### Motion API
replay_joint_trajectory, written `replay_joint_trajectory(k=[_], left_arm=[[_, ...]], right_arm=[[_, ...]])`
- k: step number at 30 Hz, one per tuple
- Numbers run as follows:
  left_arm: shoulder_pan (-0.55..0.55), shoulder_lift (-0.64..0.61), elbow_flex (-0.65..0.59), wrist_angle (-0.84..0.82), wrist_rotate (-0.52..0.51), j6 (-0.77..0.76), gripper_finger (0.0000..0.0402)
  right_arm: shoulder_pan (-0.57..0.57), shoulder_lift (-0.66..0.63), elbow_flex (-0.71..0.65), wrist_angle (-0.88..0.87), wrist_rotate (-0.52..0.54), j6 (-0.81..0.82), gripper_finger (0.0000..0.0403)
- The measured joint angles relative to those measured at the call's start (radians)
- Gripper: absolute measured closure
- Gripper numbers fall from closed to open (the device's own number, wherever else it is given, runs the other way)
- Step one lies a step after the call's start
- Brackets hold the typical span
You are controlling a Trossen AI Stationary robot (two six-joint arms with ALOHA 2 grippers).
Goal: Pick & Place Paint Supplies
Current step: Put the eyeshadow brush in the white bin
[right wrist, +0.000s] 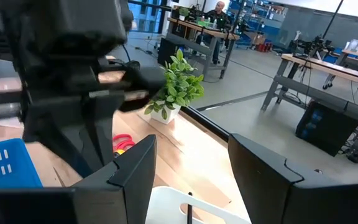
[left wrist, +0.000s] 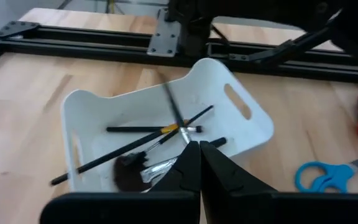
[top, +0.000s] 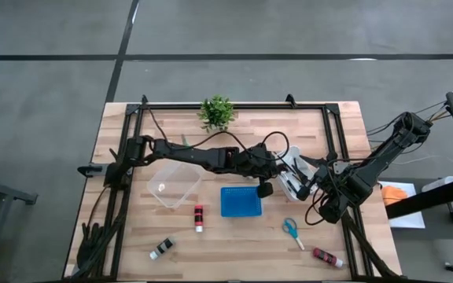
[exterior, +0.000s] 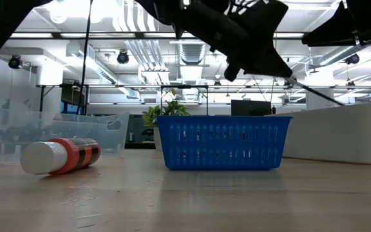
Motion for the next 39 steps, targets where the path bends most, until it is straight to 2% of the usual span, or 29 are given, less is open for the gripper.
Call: replay_joint_trajectory(k=[7, 39], left_arm=[[0.006, 0.028, 0.002, 0.006, 0.035, -0.008, 0.0401], [0.015, 0.034, 0.003, 0.022, 0.048, -0.008, 0.0401]], right_arm=[[0.000, 0.000, 0.000, 0.002, 0.000, 0.000, 0.0203], [0.000, 0.000, -0.004, 0.005, -0.002, 0.000, 0.0203]])
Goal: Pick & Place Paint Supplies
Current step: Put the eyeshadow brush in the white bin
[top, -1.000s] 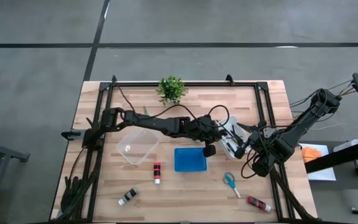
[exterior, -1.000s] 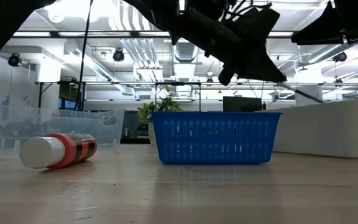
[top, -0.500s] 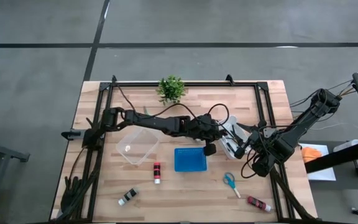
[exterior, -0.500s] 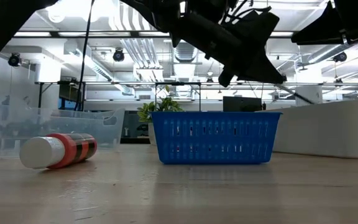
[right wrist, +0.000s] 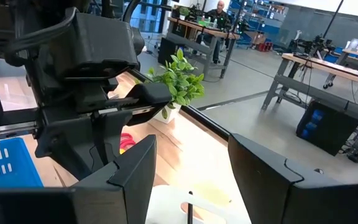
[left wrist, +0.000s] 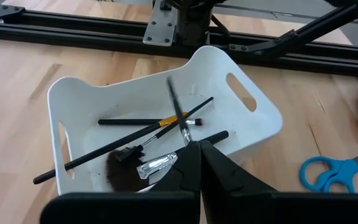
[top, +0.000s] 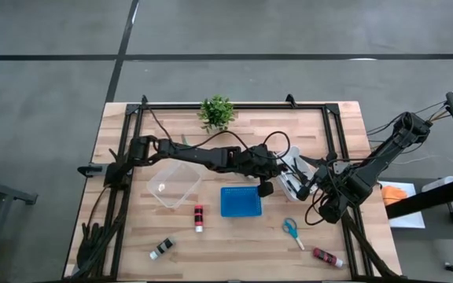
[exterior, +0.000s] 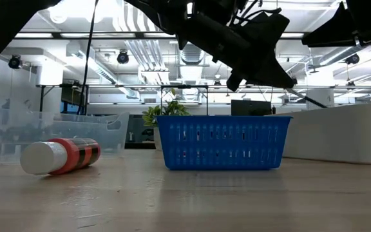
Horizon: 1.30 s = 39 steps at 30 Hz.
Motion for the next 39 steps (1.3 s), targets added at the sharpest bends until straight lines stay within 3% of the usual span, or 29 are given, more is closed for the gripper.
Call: replay_joint_trajectory(k=[35, 39], left_arm=[[0.000, 0.000, 0.000, 0.000, 0.007, -0.001, 0.0401], [0.000, 0.000, 0.000, 0.001, 0.007, -0.001, 0.0387]], right_arm=[[0.000, 0.000, -0.003, 0.006, 0.001, 0.003, 0.0203], [0.000, 0.000, -0.003, 0.007, 0.001, 0.003, 0.0203]])
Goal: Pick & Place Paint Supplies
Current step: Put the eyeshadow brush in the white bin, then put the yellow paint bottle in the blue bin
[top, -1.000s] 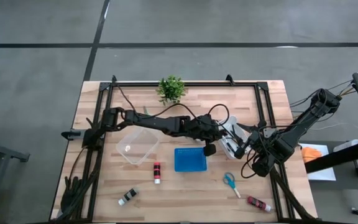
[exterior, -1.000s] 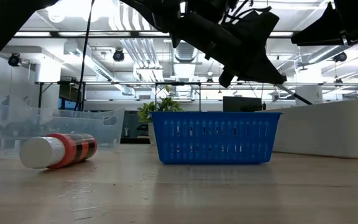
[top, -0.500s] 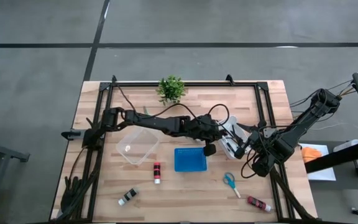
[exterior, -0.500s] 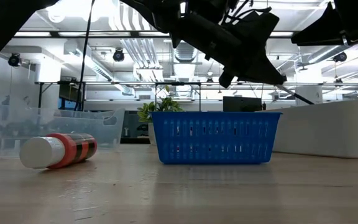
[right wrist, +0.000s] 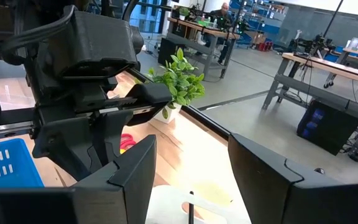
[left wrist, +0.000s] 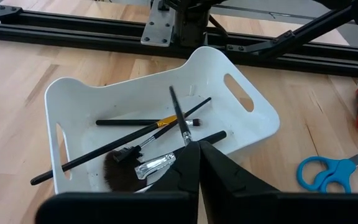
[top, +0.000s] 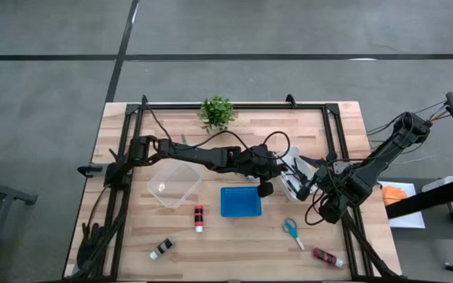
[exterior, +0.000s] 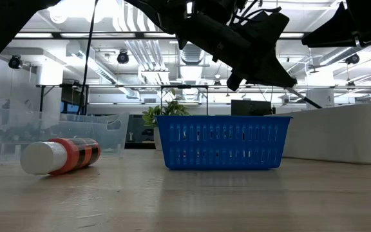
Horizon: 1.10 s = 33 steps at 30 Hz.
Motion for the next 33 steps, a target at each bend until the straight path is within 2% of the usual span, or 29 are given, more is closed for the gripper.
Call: replay_joint_trajectory(k=[7, 12, 21, 29, 33], left_arm=[[0.001, 0.000, 0.000, 0.001, -0.009, 0.006, 0.0303], [0.001, 0.000, 0.000, 0.012, -0.016, 0.010, 0.0269], [0.001, 0.000, -0.001, -0.006, -0.016, 0.025, 0.0264], [-0.020, -0.001, -0.007, -0.223, -0.019, 0.041, 0.0263], [-0.036, -0.015, -0.029, -0.276, -0.062, 0.039, 0.0263]], right_arm=[[0.000, 0.000, 0.000, 0.001, 0.000, -0.003, 0.0203], [0.000, 0.000, 0.000, 0.003, 0.000, -0.003, 0.0203], [0.000, 0.000, 0.000, 0.002, 0.000, -0.003, 0.0203], [0.000, 0.000, -0.010, 0.001, -0.003, -0.002, 0.0203], [0.000, 0.000, -0.011, 0.002, -0.007, 0.001, 0.0203]])
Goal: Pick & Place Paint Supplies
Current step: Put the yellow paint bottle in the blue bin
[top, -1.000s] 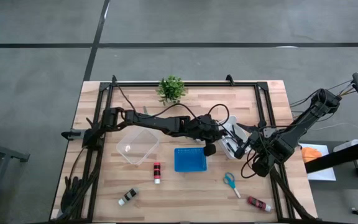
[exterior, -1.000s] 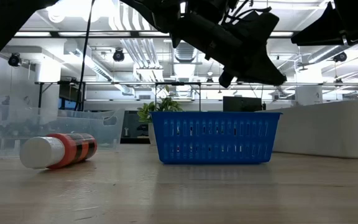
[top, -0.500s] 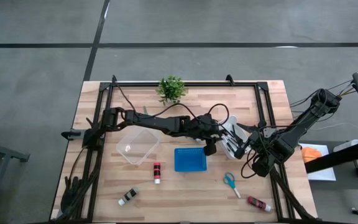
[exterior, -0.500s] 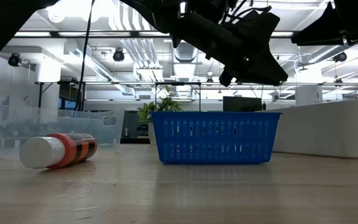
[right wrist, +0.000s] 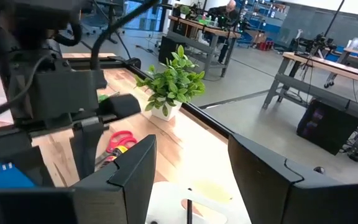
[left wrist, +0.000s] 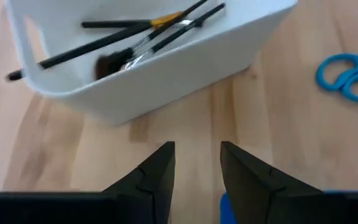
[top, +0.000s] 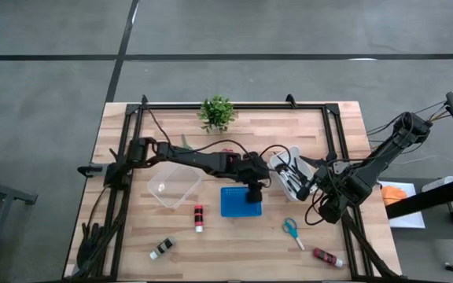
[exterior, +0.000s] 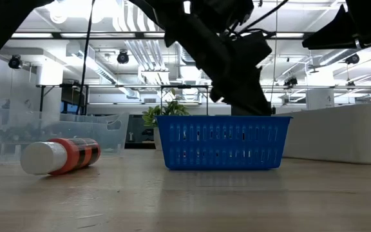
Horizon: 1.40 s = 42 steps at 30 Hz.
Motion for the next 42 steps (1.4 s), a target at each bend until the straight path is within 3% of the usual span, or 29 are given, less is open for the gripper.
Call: replay_joint_trajectory(k=[12, 21, 28, 35, 42], left_arm=[[-0.005, -0.193, -0.137, -0.093, -0.067, 0.117, 0.0263], [-0.003, -0.416, -0.351, -0.124, -0.066, 0.367, 0.0263], [-0.012, -0.499, -0.486, -0.121, -0.079, 0.550, 0.0263], [-0.021, -0.490, -0.484, -0.092, -0.083, 0.592, 0.0263], [-0.014, -0.490, -0.376, -0.126, -0.101, 0.628, 0.0245]], right_arm=[[0.000, 0.002, -0.005, 0.015, -0.003, -0.004, 0.0203], [0.000, 0.002, -0.006, 0.016, 0.004, -0.004, 0.0203], [0.000, 0.001, -0.006, 0.017, 0.005, -0.004, 0.0203], [-0.001, 0.001, -0.006, 0.017, 0.008, -0.004, 0.0203], [0.000, 0.001, -0.001, 0.018, 0.008, -0.004, 0.0203]])
